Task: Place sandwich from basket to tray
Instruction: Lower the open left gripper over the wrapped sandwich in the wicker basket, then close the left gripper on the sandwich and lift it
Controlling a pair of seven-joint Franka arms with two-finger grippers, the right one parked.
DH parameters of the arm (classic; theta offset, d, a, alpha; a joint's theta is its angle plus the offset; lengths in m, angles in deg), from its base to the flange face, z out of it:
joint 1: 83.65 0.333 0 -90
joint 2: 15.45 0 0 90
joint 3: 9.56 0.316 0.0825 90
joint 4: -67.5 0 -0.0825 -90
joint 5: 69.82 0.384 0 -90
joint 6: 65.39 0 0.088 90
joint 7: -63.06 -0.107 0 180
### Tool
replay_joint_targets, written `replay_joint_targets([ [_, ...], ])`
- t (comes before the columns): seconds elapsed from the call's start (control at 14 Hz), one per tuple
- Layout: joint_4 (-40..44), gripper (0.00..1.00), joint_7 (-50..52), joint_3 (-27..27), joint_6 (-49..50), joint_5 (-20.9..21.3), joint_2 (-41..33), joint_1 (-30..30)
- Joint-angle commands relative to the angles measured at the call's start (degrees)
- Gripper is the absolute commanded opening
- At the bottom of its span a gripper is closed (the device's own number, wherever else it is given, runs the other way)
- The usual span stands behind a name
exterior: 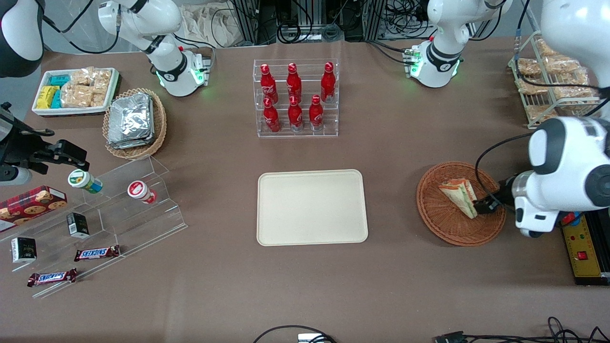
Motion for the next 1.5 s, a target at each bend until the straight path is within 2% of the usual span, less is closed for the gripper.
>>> replay_joint_targets([
  [0.0, -7.1, 1.0, 4.1, -0.2, -7.8, 0.8, -1.4, -0.1],
  [0.07, -7.8, 1.0, 4.4, -0.2, -8.4, 0.9, -0.5, -0.3],
  [0.29, -9.5, 1.0, 4.6, -0.2, -8.7, 4.6, 1.3, -0.3],
  [1.0, -9.9, 1.0, 8.0, -0.2, -9.6, 5.0, 5.6, -0.2],
  [1.07, -9.7, 0.85, 8.0, -0.2, -9.6, 4.9, 5.8, -0.1],
  [1.21, -9.6, 0.06, 7.9, -0.2, -9.5, 4.9, 5.7, 0.0],
  [1.29, -9.6, 0.0, 7.8, -0.2, -9.5, 4.9, 5.7, 0.1],
  [1.43, -9.0, 0.0, 7.5, -0.2, -8.8, 4.9, 5.1, 0.1],
])
